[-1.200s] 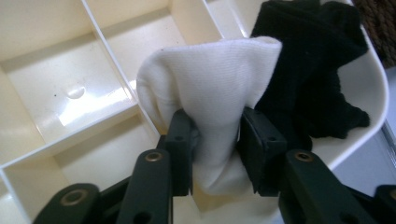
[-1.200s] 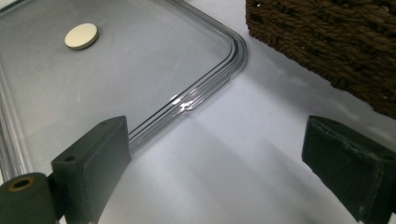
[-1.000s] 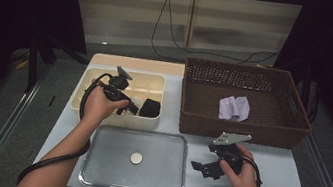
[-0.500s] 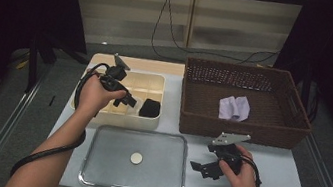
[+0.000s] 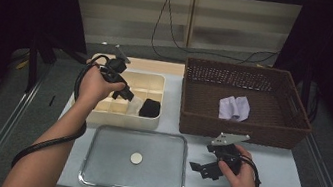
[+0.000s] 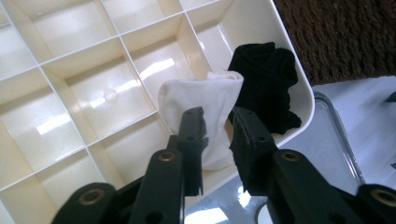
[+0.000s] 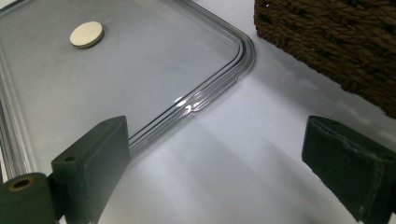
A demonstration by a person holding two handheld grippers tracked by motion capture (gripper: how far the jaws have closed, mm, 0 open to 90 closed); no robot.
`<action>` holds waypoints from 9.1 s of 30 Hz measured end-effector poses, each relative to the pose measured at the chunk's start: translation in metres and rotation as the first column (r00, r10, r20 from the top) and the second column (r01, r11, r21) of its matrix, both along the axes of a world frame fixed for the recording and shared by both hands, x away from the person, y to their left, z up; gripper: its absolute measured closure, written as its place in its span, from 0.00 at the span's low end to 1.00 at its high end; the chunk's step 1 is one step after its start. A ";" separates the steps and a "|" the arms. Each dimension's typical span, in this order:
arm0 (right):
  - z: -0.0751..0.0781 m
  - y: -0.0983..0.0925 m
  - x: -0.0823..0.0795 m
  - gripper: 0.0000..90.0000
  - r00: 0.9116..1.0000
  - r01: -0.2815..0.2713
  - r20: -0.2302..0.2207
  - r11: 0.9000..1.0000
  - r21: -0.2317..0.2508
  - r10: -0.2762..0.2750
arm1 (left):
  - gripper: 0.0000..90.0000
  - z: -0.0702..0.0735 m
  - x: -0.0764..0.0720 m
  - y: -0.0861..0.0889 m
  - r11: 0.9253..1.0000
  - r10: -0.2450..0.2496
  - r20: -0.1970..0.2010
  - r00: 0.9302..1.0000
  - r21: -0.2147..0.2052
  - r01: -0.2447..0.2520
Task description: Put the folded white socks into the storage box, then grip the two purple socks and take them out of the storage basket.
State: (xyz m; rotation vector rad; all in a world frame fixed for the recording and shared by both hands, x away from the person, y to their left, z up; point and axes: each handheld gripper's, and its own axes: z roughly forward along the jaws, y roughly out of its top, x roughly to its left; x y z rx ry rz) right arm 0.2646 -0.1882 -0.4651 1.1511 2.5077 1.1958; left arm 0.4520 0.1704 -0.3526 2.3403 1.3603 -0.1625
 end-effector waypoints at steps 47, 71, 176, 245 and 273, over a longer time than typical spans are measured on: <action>-0.001 0.002 0.000 0.08 1.000 -0.017 -0.001 1.000 -0.004 0.017 | 1.00 -0.062 0.002 -0.015 0.999 -0.030 -0.072 0.997 0.038 0.033; -0.002 0.004 0.000 0.08 0.999 -0.033 -0.002 0.999 -0.004 0.033 | 0.86 -0.065 -0.008 -0.008 0.999 -0.043 -0.083 0.996 -0.007 0.042; 0.003 0.013 0.002 0.08 0.995 -0.099 -0.003 0.994 -0.043 0.099 | 0.05 -0.065 -0.118 -0.050 0.892 -0.404 0.180 0.897 -0.138 0.430; 0.112 -0.032 0.048 0.08 0.990 -0.125 -0.069 0.991 -0.053 0.121 | 0.05 -0.069 -0.120 -0.041 0.890 -0.381 0.197 0.903 -0.185 0.416; 0.106 -0.076 0.111 0.14 0.989 0.035 -0.136 0.989 -0.147 -0.055 | 0.05 -0.071 -0.118 -0.042 0.885 -0.395 0.188 0.899 -0.183 0.428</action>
